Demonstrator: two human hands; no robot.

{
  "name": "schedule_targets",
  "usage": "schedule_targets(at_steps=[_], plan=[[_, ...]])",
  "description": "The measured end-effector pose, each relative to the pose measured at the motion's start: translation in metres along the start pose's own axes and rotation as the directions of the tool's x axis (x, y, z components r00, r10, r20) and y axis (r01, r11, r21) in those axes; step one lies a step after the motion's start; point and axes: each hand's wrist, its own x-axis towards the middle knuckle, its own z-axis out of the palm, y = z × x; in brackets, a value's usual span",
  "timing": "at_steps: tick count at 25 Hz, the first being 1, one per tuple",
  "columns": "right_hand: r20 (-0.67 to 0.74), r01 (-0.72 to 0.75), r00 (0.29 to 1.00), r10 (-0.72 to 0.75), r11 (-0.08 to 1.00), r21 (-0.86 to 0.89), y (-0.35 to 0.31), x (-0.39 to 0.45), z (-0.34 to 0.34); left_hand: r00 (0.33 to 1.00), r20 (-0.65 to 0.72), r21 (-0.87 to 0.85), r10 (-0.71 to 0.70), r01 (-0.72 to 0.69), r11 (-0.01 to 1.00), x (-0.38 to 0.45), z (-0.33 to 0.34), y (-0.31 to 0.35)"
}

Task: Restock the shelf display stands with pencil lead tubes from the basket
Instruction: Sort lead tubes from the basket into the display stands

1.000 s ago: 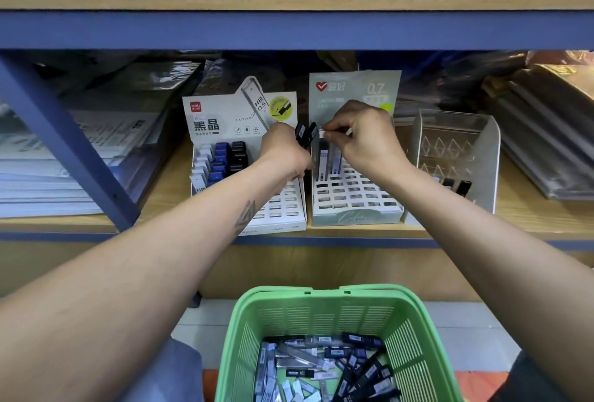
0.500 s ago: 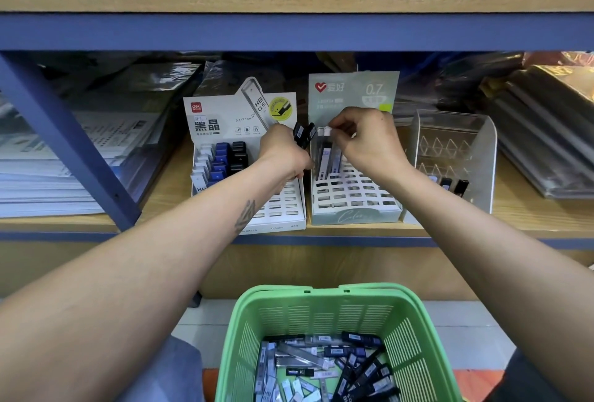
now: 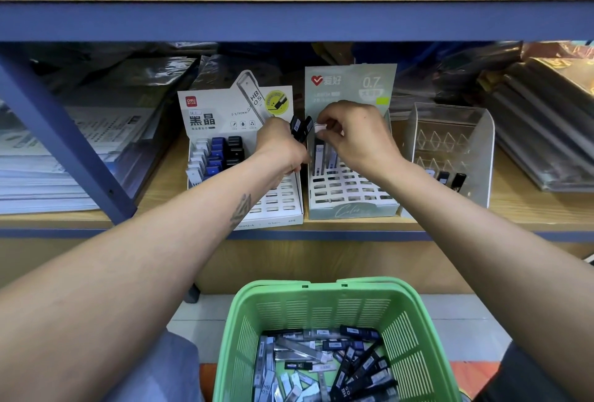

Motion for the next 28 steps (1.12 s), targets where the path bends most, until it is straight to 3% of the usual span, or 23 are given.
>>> schedule_targets(at_steps=[7,10,12,14,17,20,23,28], plan=[[0.002,0.054,0.999,-0.054,0.986,-0.160,0.000,-0.003,-0.002,1.000,0.011,-0.019,-0.002,0.003,1.000,-0.001,0.000,0.000],[0.009,0.024,1.000,-0.023,0.991,-0.135,0.000,-0.004,-0.005,1.000,0.028,-0.077,-0.007,0.010,0.997,-0.004,-0.003,0.000],[-0.046,-0.051,0.998,0.050,0.999,-0.013,-0.003,-0.004,-0.007,0.998,0.058,-0.193,0.001,0.010,0.981,-0.007,-0.012,0.002],[-0.040,-0.181,0.979,0.198,0.947,0.264,-0.011,-0.005,-0.009,0.972,0.231,-0.435,0.047,0.060,0.898,-0.014,-0.025,0.001],[0.140,-0.335,0.936,0.323,0.699,0.632,-0.027,-0.007,-0.009,0.846,0.502,-0.626,0.181,0.211,0.750,-0.029,-0.046,-0.010],[0.227,-0.373,0.925,0.306,0.602,0.706,-0.037,-0.008,-0.007,0.762,0.598,-0.652,0.248,0.282,0.704,-0.038,-0.062,-0.023],[0.287,-0.415,0.904,0.316,0.499,0.761,-0.044,-0.010,-0.002,0.715,0.648,-0.612,0.262,0.283,0.739,-0.045,-0.072,-0.032],[0.293,-0.391,0.917,0.270,0.466,0.794,-0.063,-0.010,0.002,0.745,0.637,-0.515,0.201,0.217,0.829,-0.045,-0.095,-0.050]])
